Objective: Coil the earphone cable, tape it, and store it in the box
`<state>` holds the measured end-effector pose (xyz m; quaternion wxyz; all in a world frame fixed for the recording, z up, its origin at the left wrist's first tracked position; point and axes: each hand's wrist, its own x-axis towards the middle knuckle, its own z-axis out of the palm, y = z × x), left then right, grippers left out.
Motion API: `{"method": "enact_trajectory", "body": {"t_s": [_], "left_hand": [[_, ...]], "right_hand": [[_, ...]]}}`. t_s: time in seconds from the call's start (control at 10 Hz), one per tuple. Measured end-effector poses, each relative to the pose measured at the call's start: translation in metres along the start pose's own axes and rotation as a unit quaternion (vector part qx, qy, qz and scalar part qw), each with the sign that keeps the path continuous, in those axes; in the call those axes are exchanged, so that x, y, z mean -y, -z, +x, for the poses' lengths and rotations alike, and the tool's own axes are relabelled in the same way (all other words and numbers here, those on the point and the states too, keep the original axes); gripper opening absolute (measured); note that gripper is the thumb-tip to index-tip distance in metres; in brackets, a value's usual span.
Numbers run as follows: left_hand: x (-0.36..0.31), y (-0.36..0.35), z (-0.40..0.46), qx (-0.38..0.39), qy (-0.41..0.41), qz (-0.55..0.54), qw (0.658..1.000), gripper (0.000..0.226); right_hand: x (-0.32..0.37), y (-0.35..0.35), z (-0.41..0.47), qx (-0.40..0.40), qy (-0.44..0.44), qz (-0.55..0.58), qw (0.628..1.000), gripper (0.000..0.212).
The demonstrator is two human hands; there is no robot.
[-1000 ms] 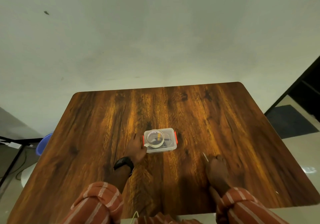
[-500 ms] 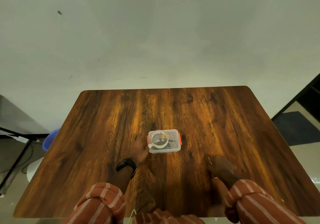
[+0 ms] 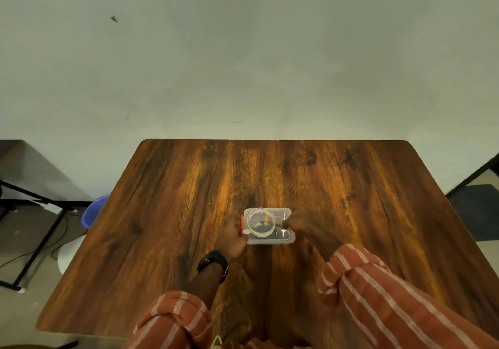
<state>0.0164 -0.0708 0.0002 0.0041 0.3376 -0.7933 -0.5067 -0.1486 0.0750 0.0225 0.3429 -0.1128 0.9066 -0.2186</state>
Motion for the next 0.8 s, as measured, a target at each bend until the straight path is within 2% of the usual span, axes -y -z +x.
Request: {"method": "enact_trajectory", "body": {"t_s": [0.1, 0.2, 0.3, 0.4, 0.5, 0.6, 0.7, 0.8], "left_hand": [[0.003, 0.000, 0.001, 0.003, 0.015, -0.013, 1.000, 0.049], [0.004, 0.002, 0.003, -0.002, 0.036, -0.016, 0.999, 0.066], [0.006, -0.001, 0.007, -0.012, 0.057, -0.039, 0.998, 0.071], [-0.004, -0.009, 0.011, -0.019, 0.075, -0.048, 0.996, 0.061], [-0.014, -0.017, 0.014, -0.013, 0.063, -0.033, 0.997, 0.060], [-0.027, -0.025, 0.012, 0.013, 0.040, -0.018, 0.999, 0.070], [-0.032, -0.026, 0.012, 0.023, 0.038, -0.002, 0.999, 0.072], [-0.048, -0.016, 0.020, -0.004, -0.029, 0.111, 0.993, 0.053]], "right_hand": [[0.000, -0.003, 0.009, 0.012, -0.019, -0.019, 1.000, 0.043], [-0.004, -0.007, 0.007, -0.033, 0.001, 0.012, 0.999, 0.033], [-0.015, -0.017, 0.002, -0.103, 0.011, 0.102, 0.989, 0.023], [-0.026, -0.026, -0.016, -0.121, -0.025, 0.201, 0.972, 0.022], [-0.031, -0.022, -0.026, -0.116, -0.020, 0.220, 0.968, 0.024], [-0.050, -0.015, -0.032, -0.106, -0.021, 0.240, 0.965, 0.021], [-0.062, -0.009, -0.030, -0.090, -0.020, 0.234, 0.968, 0.012], [-0.061, 0.012, -0.013, -0.091, 0.039, 0.207, 0.973, 0.018]]}}
